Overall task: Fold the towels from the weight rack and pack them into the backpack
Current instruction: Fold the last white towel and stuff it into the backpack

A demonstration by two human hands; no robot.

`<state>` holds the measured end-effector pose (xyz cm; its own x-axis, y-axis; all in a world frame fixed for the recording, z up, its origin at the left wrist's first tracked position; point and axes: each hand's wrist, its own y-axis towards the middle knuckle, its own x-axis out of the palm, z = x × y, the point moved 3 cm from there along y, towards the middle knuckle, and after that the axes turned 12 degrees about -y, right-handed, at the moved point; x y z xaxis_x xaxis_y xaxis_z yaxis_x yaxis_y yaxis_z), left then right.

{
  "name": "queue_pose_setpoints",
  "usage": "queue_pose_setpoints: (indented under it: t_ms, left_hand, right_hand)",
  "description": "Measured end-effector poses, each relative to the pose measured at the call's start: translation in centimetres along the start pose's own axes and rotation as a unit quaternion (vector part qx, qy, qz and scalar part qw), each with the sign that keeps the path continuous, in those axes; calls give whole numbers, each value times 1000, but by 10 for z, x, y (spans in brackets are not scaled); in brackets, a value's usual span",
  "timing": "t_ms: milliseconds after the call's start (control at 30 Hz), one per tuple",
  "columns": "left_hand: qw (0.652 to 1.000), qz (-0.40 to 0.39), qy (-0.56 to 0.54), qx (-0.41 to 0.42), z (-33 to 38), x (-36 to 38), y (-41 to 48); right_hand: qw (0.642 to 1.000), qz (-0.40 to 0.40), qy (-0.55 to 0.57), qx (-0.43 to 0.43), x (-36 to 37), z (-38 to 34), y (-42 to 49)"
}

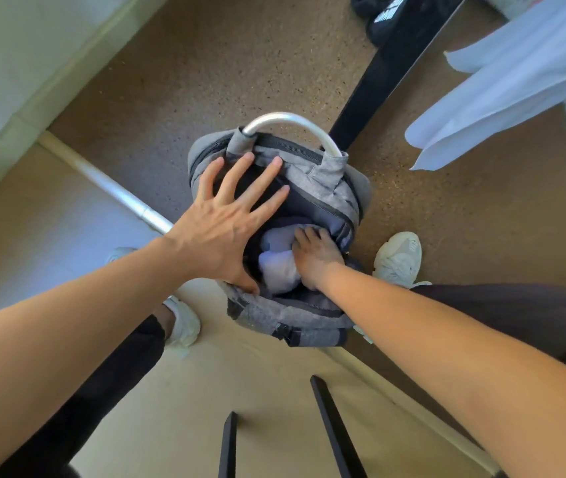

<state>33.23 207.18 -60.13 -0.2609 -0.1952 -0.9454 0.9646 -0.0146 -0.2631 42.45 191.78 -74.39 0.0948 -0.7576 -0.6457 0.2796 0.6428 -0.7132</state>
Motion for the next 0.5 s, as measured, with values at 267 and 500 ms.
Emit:
queue_pose_setpoints:
  t_ms: [267, 500]
  left_hand:
    - [1000, 5, -5, 5, 0, -1, 2]
    - [1000, -4, -5, 1, 0, 2, 3]
  right_hand:
    - [965, 167, 132, -151, -18, 1, -19]
    - [974, 115, 112, -158, -23, -23, 0]
